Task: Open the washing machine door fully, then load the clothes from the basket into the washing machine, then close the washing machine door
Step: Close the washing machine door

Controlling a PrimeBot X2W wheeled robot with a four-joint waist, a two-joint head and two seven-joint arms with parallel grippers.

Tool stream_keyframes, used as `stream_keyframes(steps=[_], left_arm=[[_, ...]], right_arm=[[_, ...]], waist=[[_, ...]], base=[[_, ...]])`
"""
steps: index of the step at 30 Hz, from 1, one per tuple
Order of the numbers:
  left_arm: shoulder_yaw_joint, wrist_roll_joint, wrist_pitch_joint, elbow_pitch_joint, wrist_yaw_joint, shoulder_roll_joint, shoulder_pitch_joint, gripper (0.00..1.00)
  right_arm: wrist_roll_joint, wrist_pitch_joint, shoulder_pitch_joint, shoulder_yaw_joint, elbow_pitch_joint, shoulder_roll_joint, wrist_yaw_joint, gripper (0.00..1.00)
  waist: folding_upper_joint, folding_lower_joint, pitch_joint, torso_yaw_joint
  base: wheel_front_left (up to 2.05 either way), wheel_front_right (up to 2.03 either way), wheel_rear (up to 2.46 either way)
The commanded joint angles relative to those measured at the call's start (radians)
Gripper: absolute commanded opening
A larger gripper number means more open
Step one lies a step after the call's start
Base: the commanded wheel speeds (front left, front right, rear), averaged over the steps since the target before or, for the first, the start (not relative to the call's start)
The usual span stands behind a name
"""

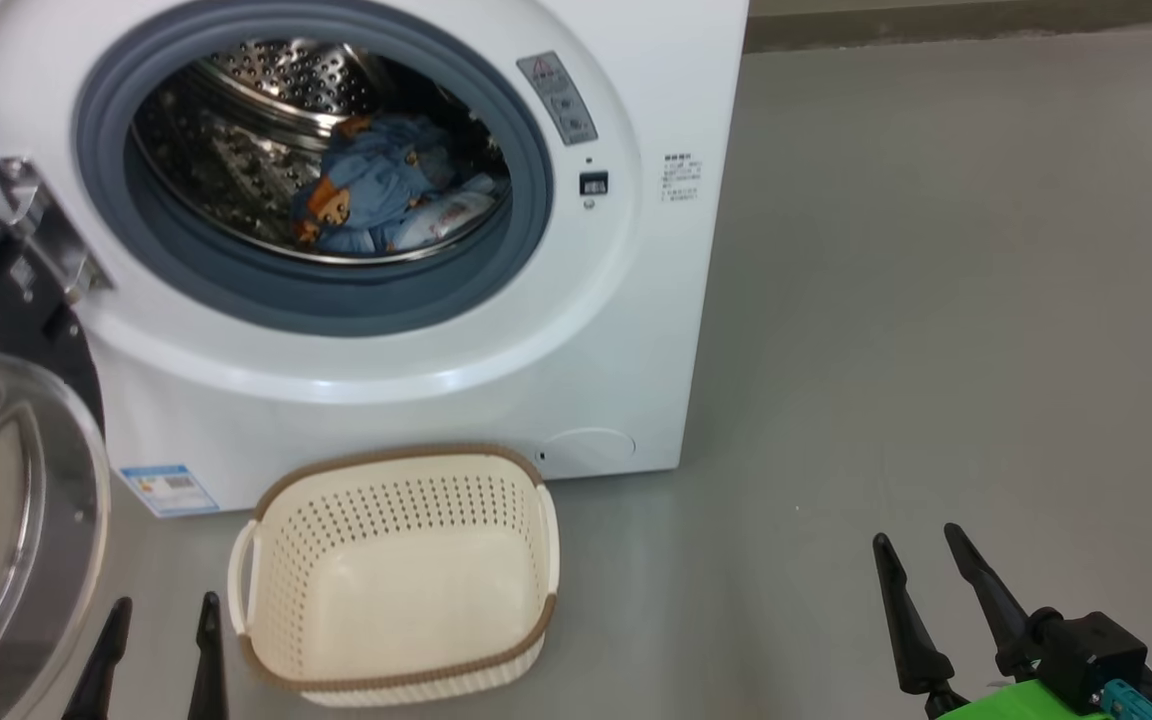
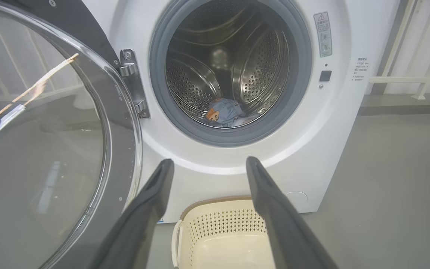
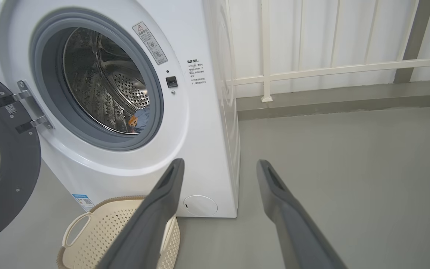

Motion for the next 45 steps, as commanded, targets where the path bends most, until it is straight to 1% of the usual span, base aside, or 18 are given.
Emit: stream_keyframes(steps=[1,10,28,31,38,45], left_arm=[[0.041,0.007,-0.006,-0.030,0.005,0.008,-0.048,1.00],[0.038,-0.005,-0.006,-0.027,-0.004,0.003,-0.053,1.00],[0.035,-0.011,-0.006,-0.028,-0.011,-0.003,-0.048,1.00],[0.039,-0.015,-0.006,-0.026,-0.003,-0.003,-0.050,1.00],[0.041,-0.026,-0.006,-0.023,0.018,-0.004,-0.054,1.00],[0.036,-0.039,-0.006,-0.024,0.041,-0.005,-0.050,1.00]], right_arm=[[0.011,-0.005,-0.018,0.023,-0.021,-0.004,0.003,1.00],[0.011,-0.005,-0.022,0.024,-0.022,-0.004,0.003,1.00],[0.008,-0.005,-0.022,0.023,-0.029,-0.004,0.003,1.00],[0.015,-0.005,-0.024,0.021,-0.026,-0.004,0.003,1.00],[0.003,-0.005,-0.027,0.026,-0.026,-0.004,0.003,1.00],[-0.011,-0.005,-0.035,0.041,-0.020,-0.004,0.003,1.00]], waist=[[0.0000,0.0000,0.002,0.001],[0.0000,0.0000,0.006,0.006],[0.0000,0.0000,0.007,0.022],[0.0000,0.0000,0.011,0.031],[0.0000,0.0000,0.012,0.083],[0.0000,0.0000,0.009,0.160]], base=[[-1.59,1.59,0.00],[-0.95,0.95,0.00],[-0.02,0.02,0.00],[0.00,0.00,0.00],[0.00,0.00,0.00],[0.00,0.00,0.00]])
